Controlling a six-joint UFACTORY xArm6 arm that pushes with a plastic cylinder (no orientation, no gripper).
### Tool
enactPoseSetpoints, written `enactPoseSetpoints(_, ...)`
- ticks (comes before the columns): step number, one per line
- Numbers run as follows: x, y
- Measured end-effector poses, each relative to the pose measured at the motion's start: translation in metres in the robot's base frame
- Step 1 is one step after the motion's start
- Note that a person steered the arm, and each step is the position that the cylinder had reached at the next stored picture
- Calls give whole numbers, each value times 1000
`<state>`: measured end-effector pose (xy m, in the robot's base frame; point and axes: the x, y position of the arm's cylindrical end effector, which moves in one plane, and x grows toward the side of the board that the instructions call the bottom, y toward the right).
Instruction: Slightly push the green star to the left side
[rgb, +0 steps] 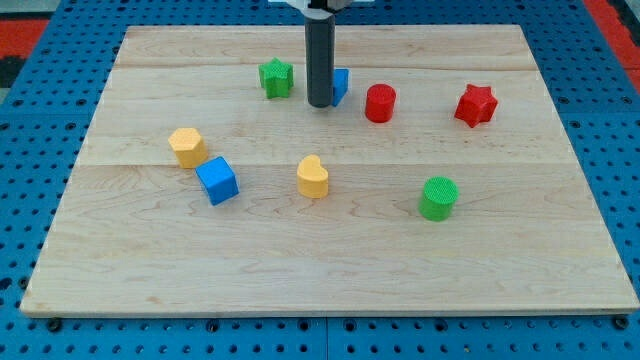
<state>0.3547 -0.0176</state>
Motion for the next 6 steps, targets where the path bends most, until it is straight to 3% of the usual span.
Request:
enactPoseSetpoints(1, 24, -55)
enactPoseSetpoints(3, 21, -181)
enactPoseSetpoints(5, -92, -177)
enactPoseSetpoints(6, -105, -101)
